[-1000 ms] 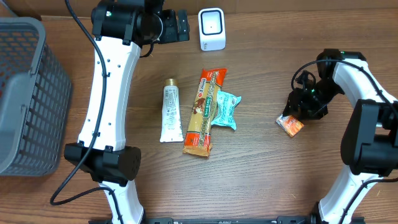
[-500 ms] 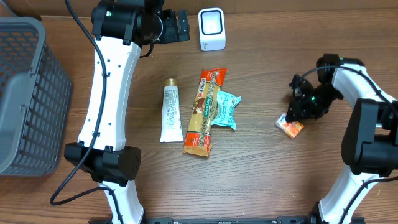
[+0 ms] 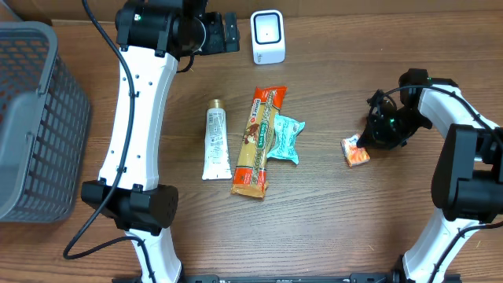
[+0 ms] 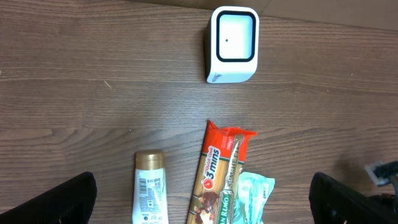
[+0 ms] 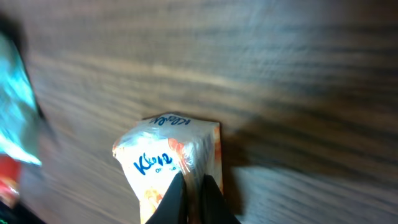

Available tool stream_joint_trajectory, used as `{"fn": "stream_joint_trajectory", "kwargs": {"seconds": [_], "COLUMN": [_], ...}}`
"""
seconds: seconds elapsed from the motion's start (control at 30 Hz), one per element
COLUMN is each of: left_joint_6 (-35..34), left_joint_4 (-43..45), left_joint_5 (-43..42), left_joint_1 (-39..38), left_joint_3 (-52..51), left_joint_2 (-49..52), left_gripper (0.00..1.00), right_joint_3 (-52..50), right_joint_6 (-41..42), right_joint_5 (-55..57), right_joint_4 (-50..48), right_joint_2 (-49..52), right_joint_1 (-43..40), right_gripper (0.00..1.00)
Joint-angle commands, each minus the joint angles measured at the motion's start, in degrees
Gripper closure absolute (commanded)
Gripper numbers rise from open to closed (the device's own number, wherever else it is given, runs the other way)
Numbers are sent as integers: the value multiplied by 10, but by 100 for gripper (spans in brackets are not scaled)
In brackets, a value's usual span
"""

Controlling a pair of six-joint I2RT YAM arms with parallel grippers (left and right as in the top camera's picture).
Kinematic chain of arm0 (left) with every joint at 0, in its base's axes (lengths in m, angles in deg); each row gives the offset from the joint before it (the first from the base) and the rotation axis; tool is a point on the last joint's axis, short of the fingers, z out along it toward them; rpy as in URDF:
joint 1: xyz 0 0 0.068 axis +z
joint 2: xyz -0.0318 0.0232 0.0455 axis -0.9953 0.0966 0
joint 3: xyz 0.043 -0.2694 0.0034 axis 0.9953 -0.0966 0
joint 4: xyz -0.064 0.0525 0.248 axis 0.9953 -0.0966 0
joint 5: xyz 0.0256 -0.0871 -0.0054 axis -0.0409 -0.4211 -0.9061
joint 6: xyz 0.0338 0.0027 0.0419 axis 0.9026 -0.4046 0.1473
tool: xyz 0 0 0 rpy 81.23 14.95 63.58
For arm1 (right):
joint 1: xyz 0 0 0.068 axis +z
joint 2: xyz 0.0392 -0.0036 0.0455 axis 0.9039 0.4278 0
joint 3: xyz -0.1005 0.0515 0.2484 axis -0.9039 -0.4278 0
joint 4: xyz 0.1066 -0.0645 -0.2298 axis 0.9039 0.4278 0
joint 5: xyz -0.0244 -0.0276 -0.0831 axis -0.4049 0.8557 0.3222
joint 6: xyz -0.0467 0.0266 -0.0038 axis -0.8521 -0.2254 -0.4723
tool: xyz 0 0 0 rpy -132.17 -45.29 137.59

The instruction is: Scan the item barcode

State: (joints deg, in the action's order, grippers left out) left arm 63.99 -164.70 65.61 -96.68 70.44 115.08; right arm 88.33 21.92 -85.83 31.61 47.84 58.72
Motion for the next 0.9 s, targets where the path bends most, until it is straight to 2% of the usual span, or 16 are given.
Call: {"fn": "stream_joint_trajectory", "kwargs": {"seconds": [0.0,0.13,0.3,0.4,0.5,0.8,0.87], "left_joint_6": [12,12,12,12,12,12,12], "left_joint_4": [0,0,0,0,0,0,0], "left_joint_5": [6,6,6,6,6,6,6], "left_joint_1": [4,4,4,4,4,4,4], "left_joint_3": [0,0,0,0,0,0,0], "left_joint_2": [5,5,5,5,5,5,5], "left_gripper": [0,0,0,0,0,0,0], "right_joint_3": [-5,-5,-5,-5,-6,-31,-28], "right_joint_6": [184,257,245,221,215,172,159], "right_joint_5": [-38,-55,-49,-21,9,-1,-17], "right_joint_4": [-31,-67,-82,-77,-71,-73,-71], "right_joint_2": [-2,-2,-2,-2,-2,-2,-3], "right_joint_1": [-1,-1,0,0,0,3,3], "right_gripper": [96,96,95,79,73,74,77]}}
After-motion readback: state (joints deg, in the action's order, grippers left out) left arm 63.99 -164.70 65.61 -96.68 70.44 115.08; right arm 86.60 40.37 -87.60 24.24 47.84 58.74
